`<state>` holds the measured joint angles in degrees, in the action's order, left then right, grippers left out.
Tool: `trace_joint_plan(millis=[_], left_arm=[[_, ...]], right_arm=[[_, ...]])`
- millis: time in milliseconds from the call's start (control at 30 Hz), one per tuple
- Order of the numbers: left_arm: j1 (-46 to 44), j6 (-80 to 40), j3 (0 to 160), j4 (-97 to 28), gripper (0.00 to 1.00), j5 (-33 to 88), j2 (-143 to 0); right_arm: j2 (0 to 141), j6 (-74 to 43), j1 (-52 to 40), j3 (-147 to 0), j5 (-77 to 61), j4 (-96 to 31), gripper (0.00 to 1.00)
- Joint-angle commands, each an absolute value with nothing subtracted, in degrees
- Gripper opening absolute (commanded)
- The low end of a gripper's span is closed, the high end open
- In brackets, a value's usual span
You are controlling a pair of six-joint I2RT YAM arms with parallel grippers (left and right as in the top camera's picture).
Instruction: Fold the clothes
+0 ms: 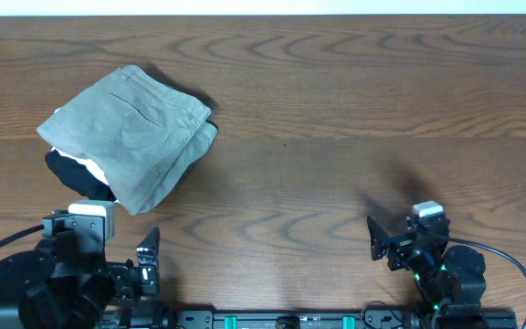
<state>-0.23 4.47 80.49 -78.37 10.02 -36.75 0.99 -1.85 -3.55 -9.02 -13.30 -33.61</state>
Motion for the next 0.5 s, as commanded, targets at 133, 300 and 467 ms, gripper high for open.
trace_joint_plan(millis=[133, 300, 467], left_arm=[[1.41, 5.08, 77.47, -72.36, 0.98, 4.38, -35.18], [4.6, 6.66, 62.02, -51.42, 0.98, 11.25, -29.08], [5.5, 6.52, 43.22, -36.88, 0.98, 18.72, -20.23]], right_arm=[[0.64, -1.19, -2.96, -8.84, -13.3, -33.61, 0.99], [0.64, -1.19, -2.96, -8.84, -13.3, -33.63, 0.99], [0.64, -1.19, -2.96, -8.84, -13.3, -33.63, 0.99]])
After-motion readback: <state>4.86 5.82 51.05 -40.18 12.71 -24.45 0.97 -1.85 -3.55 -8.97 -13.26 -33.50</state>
